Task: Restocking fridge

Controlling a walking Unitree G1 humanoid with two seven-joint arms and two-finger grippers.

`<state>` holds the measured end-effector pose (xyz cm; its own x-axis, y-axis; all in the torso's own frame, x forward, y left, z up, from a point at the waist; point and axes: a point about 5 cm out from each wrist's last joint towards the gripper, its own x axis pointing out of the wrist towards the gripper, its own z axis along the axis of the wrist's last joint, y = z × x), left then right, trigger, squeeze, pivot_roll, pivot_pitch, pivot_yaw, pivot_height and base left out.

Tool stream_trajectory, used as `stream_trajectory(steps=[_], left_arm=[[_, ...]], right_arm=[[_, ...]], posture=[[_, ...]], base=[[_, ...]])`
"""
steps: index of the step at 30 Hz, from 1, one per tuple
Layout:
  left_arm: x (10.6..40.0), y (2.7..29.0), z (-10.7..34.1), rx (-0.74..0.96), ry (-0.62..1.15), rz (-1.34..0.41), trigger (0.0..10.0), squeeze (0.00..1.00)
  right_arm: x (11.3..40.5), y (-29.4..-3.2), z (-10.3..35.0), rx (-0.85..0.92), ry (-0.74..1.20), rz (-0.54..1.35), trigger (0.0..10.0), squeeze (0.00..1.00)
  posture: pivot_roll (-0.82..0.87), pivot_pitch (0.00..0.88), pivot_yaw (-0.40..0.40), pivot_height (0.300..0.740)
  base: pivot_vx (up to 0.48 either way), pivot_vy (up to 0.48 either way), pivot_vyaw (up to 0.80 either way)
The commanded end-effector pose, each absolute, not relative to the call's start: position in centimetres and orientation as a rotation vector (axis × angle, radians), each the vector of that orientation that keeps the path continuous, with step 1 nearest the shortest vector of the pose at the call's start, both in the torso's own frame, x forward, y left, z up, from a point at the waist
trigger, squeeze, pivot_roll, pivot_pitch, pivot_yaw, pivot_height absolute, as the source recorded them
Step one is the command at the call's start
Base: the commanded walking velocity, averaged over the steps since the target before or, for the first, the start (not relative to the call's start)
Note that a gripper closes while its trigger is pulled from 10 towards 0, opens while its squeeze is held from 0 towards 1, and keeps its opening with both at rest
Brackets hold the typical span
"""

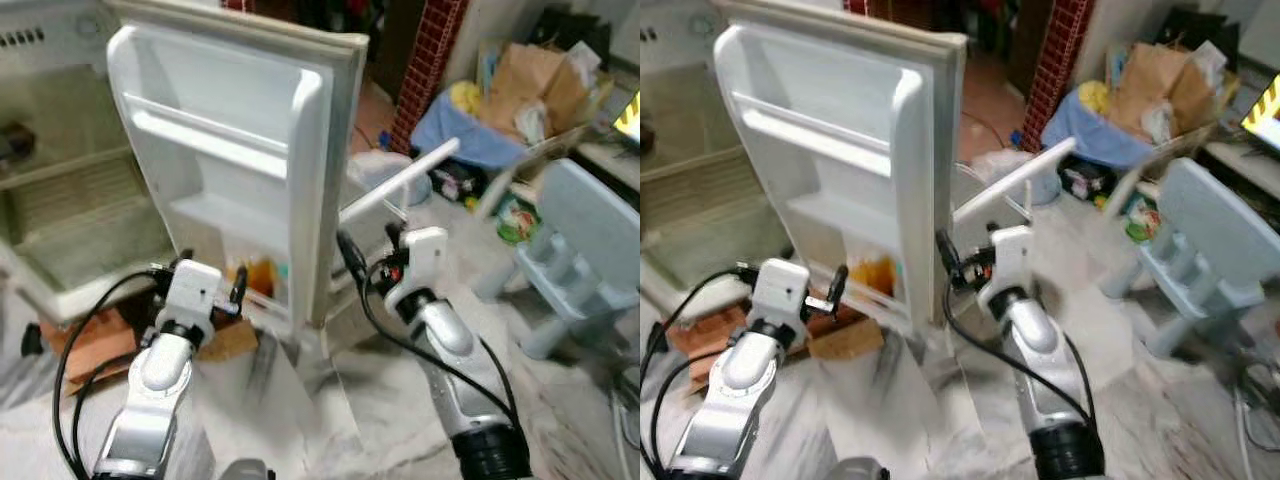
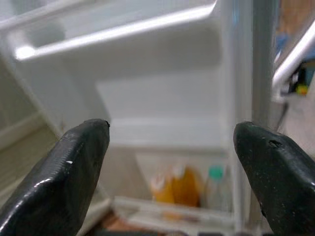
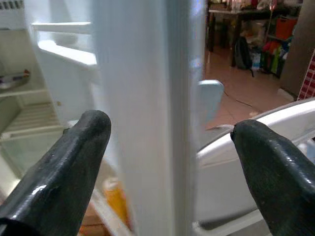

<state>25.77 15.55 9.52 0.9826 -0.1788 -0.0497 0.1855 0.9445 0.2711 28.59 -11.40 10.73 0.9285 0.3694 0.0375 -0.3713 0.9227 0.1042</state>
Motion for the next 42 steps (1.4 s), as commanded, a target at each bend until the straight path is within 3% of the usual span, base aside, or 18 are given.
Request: stream_trajectory(steps=[1,5,13,17,30,35,39,42], left_arm=[[25.7,14.8,9.6,0.272,0.017,-0.211,10.0,0.0],[25.6,14.7,9.5,0.268,0.025,-0.218,10.0,0.0],[25.4,14.4,8.9,0.266,0.071,-0.211,10.0,0.0],[25.1,14.0,7.7,0.099,0.21,-0.193,10.0,0.0],[23.3,11.7,6.7,0.141,0.335,-0.454,10.0,0.0],[22.5,12.1,5.7,0.127,0.455,-0.445,10.0,0.0],[22.2,12.0,5.2,0.127,0.498,-0.467,10.0,0.0],[22.2,12.0,5.1,0.133,0.507,-0.479,10.0,0.0]], right_arm=[[28.7,-12.3,11.0,0.107,-0.03,0.352,10.0,0.0],[28.8,-12.2,11.1,0.102,-0.036,0.359,10.0,0.0],[28.9,-11.9,10.9,0.101,-0.025,0.386,10.0,0.0],[29.3,-11.9,11.3,0.072,-0.046,0.383,10.0,0.0],[29.9,-12.1,11.8,0.092,-0.07,0.384,10.0,0.0],[30.8,-12.7,12.2,0.092,-0.086,0.378,10.0,0.0],[31.2,-12.3,12.7,0.106,-0.103,0.417,10.0,0.0],[31.1,-10.9,13.8,0.218,-0.113,0.553,10.0,0.0]], posture=[[0.11,0.0,-0.052,0.74],[0.11,0.0,-0.054,0.74],[0.11,0.0,-0.058,0.74],[0.12,0.0,-0.062,0.74],[0.13,0.0,-0.055,0.74],[0.14,0.0,-0.056,0.74],[0.14,0.0,-0.059,0.74],[0.15,0.0,-0.06,0.74]], base=[[0.435,0.0,0.8],[0.439,0.0,0.76],[0.38,0.0,0.0],[0.0,0.0,0.6],[0.0,0.0,0.57],[0.0,0.0,0.0],[0.0,0.0,0.0],[0.0,0.0,0.0]])
